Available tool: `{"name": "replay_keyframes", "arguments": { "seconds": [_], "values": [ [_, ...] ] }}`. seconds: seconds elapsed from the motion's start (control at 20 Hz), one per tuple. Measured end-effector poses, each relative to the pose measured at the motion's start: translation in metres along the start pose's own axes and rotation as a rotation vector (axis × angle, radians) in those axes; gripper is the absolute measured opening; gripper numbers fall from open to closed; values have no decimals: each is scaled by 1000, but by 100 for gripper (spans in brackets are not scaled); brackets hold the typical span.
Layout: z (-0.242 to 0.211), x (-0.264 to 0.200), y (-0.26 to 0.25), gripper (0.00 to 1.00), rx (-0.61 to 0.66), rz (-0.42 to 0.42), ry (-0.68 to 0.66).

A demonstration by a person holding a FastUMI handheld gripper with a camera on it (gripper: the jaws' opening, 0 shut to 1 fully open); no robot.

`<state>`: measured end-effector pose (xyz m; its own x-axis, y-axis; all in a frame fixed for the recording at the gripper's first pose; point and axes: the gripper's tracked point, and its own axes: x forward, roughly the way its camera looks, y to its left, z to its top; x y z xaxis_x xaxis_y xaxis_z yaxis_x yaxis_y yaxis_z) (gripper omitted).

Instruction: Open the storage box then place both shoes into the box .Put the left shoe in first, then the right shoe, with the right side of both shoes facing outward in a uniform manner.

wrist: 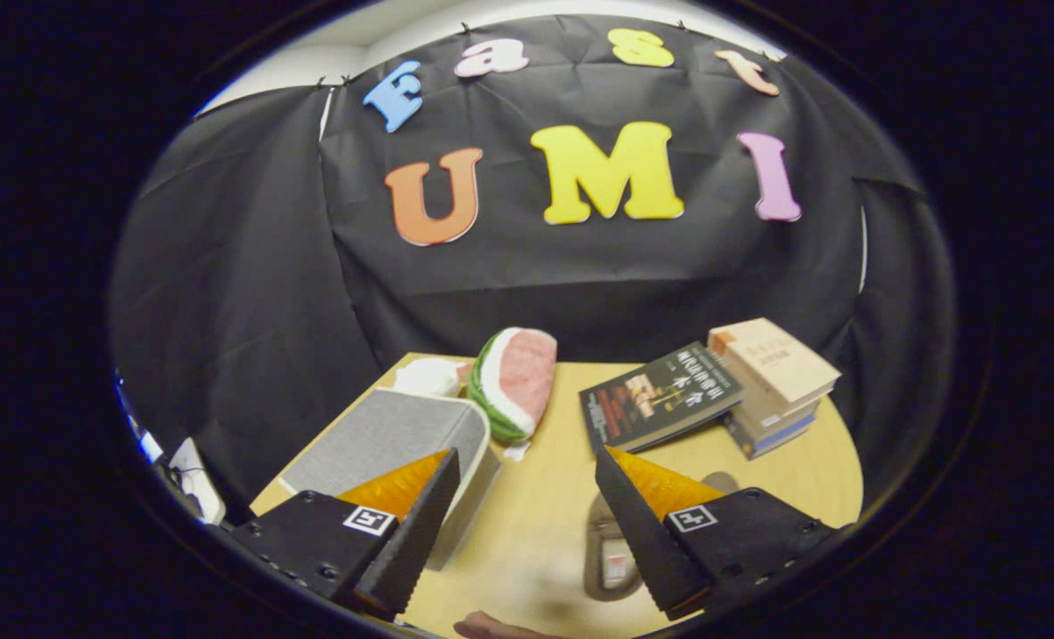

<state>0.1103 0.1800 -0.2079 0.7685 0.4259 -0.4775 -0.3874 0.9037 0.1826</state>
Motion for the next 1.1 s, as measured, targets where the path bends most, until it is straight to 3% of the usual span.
{"name": "replay_keyframes", "arguments": {
  "seconds": [0.15,0.3,0.55,0.85,1.0,1.1],
  "values": [
    [-20,37,22,96,30,88,108],
    [-31,65,48,96,140,189,185],
    [-53,104,42,96,251,196,302],
    [-68,117,54,95,380,356,400],
    [-75,124,60,90,487,417,468],
    [-72,122,63,76,507,432,471]
  ]
}}
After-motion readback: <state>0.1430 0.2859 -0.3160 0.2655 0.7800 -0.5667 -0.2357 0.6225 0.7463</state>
